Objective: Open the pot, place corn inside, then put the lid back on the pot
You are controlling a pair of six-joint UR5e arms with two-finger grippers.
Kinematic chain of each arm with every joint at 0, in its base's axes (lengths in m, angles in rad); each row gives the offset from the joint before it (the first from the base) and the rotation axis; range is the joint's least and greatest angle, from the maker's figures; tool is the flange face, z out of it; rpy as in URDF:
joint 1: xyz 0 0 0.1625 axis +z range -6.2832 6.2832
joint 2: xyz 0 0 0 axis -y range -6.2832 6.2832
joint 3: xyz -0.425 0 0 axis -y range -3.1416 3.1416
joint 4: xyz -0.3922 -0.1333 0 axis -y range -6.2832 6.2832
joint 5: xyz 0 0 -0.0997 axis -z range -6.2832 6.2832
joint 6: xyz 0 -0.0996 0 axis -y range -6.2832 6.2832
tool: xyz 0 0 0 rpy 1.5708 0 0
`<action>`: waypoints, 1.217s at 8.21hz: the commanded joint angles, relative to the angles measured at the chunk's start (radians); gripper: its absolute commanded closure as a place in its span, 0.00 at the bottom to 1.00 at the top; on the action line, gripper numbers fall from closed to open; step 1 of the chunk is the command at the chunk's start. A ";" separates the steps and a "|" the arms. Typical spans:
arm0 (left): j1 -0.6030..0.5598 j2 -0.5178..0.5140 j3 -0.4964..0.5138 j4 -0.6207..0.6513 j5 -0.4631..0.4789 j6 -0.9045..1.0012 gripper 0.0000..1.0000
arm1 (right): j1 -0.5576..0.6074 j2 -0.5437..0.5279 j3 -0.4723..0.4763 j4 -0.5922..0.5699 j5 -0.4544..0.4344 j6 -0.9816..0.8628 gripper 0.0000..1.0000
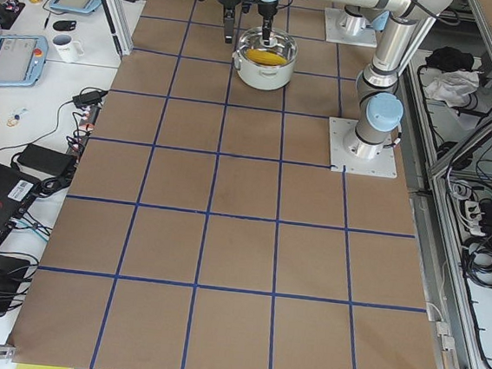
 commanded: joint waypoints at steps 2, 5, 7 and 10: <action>0.001 0.000 0.003 0.009 0.000 0.000 0.00 | -0.015 -0.085 -0.005 0.030 -0.058 -0.020 0.00; 0.001 0.000 -0.001 0.014 0.000 0.000 0.00 | -0.217 -0.218 -0.017 0.093 -0.052 -0.231 0.00; 0.001 0.000 0.000 0.014 -0.002 0.000 0.00 | -0.443 -0.312 -0.026 0.252 -0.068 -0.533 0.00; -0.001 0.000 -0.001 0.014 0.000 0.000 0.00 | -0.491 -0.329 -0.028 0.259 -0.057 -0.597 0.00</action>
